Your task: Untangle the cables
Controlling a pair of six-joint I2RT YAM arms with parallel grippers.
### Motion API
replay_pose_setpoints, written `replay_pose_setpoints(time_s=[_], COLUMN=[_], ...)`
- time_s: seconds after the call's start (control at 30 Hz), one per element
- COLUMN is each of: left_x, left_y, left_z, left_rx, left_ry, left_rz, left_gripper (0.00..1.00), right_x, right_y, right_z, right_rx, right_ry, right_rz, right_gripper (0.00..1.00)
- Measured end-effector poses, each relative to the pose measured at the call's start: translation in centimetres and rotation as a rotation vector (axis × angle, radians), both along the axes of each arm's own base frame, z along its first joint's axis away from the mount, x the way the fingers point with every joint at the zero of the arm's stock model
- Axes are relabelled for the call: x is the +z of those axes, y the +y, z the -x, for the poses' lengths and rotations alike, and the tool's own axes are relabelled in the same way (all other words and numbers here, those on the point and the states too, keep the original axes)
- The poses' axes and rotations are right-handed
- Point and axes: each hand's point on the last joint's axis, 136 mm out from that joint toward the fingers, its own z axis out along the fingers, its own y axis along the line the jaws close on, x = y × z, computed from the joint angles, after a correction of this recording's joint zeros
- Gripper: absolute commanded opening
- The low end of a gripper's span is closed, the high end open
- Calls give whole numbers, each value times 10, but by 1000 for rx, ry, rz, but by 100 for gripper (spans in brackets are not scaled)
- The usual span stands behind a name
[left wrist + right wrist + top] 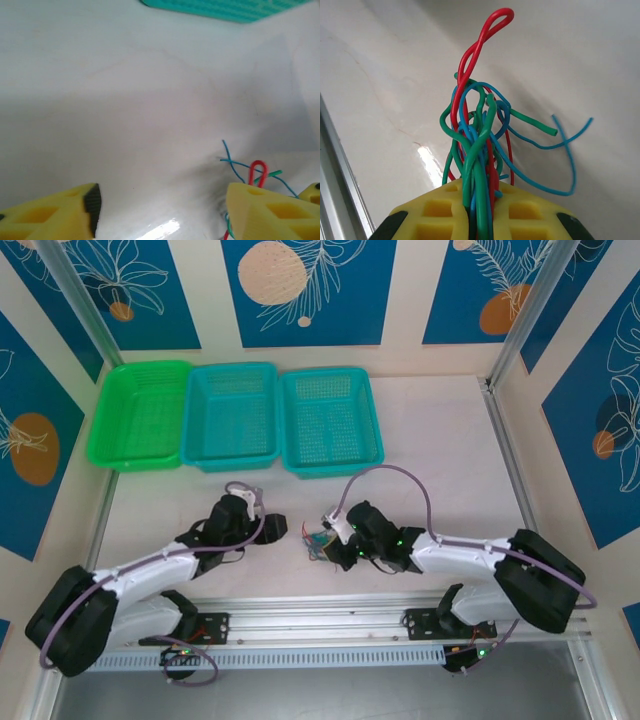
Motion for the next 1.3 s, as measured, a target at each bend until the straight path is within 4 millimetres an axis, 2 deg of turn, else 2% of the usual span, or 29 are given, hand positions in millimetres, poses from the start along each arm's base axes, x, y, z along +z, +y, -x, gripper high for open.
replay_pose_setpoints(time_s=[0.07, 0.2, 0.27, 0.37, 0.57, 0.67, 0.73, 0.8, 0.93, 1.07, 1.17, 1.3], left_x=[16, 47, 48, 42, 39, 49, 64, 83, 114, 116, 111, 118], left_y=[4, 6, 7, 7, -8, -24, -37, -50, -68, -80, -92, -110], left_z=[0, 4, 8, 14, 20, 16, 11, 7, 8, 14, 16, 12], left_rx=[7, -6, -11, -22, -77, -112, -153, -218, -409, -567, -660, -721], left_ry=[-53, -139, -128, -84, -24, 13, 2, -59, -347, -573, -672, -786], left_rz=[9, 60, 57, 50, 112, 166, 216, 252, 224, 110, 31, -11], left_gripper=[69, 69, 69, 69, 69, 69, 69, 70, 73, 75, 77, 78], right_x=[1, 18, 24, 34, 74, 102, 124, 144, 169, 183, 191, 195], right_y=[1, -8, -12, -14, -22, -27, -32, -41, -54, -52, -50, -47], right_z=[-7, -34, -42, -41, -51, -56, -63, -74, -91, -87, -83, -78], right_rx=[-37, -142, -169, -172, -192, -197, -208, -248, -339, -364, -367, -380], right_ry=[55, 170, 210, 317, 490, 528, 553, 582, 680, 794, 849, 902], right_rz=[-27, -183, -237, -322, -535, -603, -650, -692, -737, -739, -738, -730], right_gripper=[2, 3, 3, 2, 1, 0, 0, 0, 0, 0, 0, 0])
